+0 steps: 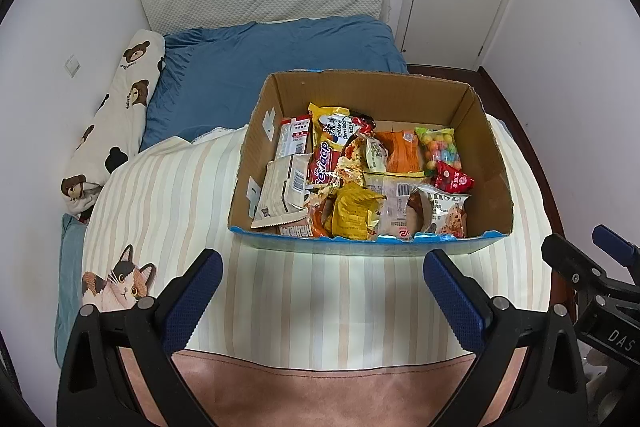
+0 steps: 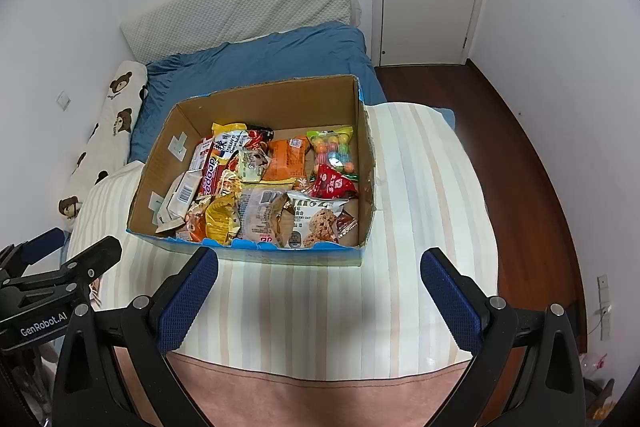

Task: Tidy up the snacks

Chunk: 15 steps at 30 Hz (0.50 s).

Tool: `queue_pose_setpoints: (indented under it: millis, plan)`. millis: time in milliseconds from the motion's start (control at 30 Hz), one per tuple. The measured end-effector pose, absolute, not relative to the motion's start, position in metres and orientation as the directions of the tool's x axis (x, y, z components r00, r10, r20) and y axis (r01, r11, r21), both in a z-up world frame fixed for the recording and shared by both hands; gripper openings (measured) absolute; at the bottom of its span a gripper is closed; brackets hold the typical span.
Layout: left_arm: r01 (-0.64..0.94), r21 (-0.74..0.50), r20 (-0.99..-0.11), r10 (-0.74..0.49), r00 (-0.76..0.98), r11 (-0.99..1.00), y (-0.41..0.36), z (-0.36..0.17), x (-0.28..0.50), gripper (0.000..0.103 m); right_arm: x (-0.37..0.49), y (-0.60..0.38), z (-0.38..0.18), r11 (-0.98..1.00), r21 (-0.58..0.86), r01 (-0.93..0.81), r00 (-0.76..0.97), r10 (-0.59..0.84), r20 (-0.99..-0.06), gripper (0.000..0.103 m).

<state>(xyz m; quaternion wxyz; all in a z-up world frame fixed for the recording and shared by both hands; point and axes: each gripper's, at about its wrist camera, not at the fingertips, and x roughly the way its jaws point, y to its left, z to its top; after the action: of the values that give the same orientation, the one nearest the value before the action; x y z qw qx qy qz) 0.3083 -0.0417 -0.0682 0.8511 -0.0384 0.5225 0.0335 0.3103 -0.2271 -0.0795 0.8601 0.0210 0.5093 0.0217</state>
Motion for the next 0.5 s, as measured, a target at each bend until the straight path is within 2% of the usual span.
queue_pose_setpoints:
  millis: [500]
  plan:
    - [-0.094,-0.024,-0.894,0.020,0.449,0.995,-0.0445,-0.0721,0.3025,0.103,0.3096,-0.2280,-0.0797,0.998,0.060,-0.015,0.479,0.060,-0.876,0.103]
